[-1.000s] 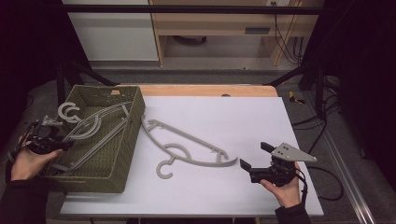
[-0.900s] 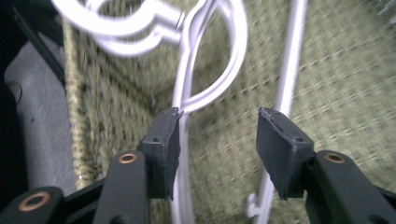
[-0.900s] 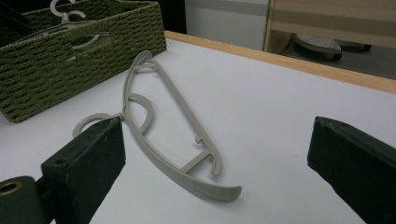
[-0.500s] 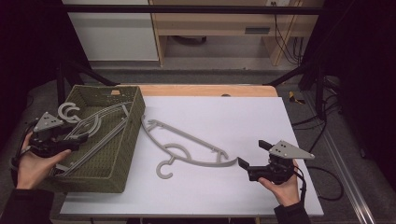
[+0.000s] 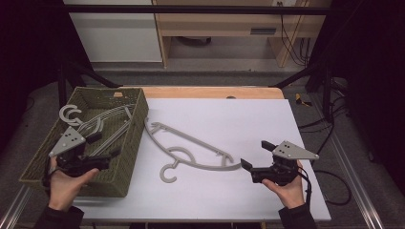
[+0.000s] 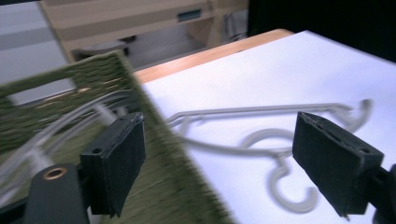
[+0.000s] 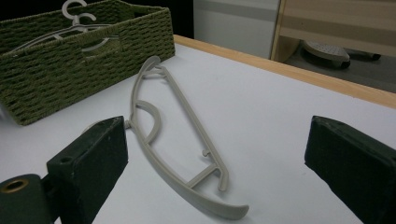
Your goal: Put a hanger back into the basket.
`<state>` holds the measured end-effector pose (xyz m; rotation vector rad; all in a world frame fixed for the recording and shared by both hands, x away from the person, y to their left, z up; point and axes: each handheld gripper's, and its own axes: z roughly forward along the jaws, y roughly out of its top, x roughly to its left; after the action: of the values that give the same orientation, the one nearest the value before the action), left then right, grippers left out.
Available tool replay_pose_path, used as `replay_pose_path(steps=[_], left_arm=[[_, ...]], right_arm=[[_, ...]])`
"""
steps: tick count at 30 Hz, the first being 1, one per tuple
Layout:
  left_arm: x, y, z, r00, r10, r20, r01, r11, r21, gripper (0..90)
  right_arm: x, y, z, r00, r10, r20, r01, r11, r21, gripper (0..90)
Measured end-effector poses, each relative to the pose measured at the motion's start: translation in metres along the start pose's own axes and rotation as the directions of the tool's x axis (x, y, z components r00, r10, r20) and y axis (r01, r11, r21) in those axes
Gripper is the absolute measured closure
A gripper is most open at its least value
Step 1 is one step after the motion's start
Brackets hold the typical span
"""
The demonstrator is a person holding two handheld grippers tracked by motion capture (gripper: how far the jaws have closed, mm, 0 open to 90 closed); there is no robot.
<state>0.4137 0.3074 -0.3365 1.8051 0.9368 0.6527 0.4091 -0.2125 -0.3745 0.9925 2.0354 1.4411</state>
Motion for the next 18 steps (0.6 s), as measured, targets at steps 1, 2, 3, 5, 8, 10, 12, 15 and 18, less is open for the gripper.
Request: replay_pose_path(steps=[1, 2, 3, 5, 8, 10, 12, 15, 18], left_arm=[[-0.005, -0.001, 0.001, 0.9999, 0.003, 0.017, -0.003, 1.0000, -0.005, 16.6], [-0.009, -0.003, 0.003, 0.9995, 0.010, 0.029, -0.010, 0.9999, -0.007, 15.2], [-0.014, -0.005, 0.005, 0.9995, 0.014, 0.030, -0.013, 0.9998, -0.014, 15.2], [-0.022, -0.008, 0.008, 0.9987, 0.017, 0.049, -0.016, 0.9998, -0.012, 15.1], [-0.032, -0.010, 0.010, 0.9972, 0.019, 0.072, -0.018, 0.9996, -0.021, 14.2], [-0.038, -0.012, 0.012, 0.9961, 0.029, 0.083, -0.028, 0.9994, -0.020, 13.5], [-0.042, -0.013, 0.013, 0.9945, 0.038, 0.098, -0.037, 0.9992, -0.013, 12.6], [-0.047, -0.018, 0.017, 0.9929, 0.040, 0.112, -0.039, 0.9992, -0.011, 12.0], [-0.048, -0.021, 0.019, 0.9922, 0.039, 0.118, -0.038, 0.9992, -0.010, 11.6]], right_arm=[[0.000, 0.000, 0.000, 1.0000, 0.000, 0.000, 0.000, 1.000, 0.000, 6.2], [0.001, 0.001, 0.002, 1.0000, -0.005, -0.008, 0.005, 1.000, 0.004, 6.5], [0.001, 0.001, 0.003, 0.9999, -0.004, -0.013, 0.004, 1.000, 0.009, 6.4], [0.002, 0.002, 0.004, 0.9999, -0.004, -0.016, 0.004, 1.000, 0.013, 6.4], [0.006, 0.003, 0.011, 0.9995, -0.011, -0.031, 0.012, 0.999, 0.037, 6.4], [0.007, 0.004, 0.015, 0.9991, -0.016, -0.041, 0.018, 0.999, 0.051, 6.5], [0.008, 0.004, 0.019, 0.9986, -0.018, -0.050, 0.022, 0.998, 0.066, 6.6], [0.011, 0.004, 0.026, 0.9977, -0.020, -0.064, 0.026, 0.995, 0.097, 6.7], [0.012, 0.004, 0.030, 0.9969, -0.023, -0.075, 0.031, 0.992, 0.119, 6.8]])
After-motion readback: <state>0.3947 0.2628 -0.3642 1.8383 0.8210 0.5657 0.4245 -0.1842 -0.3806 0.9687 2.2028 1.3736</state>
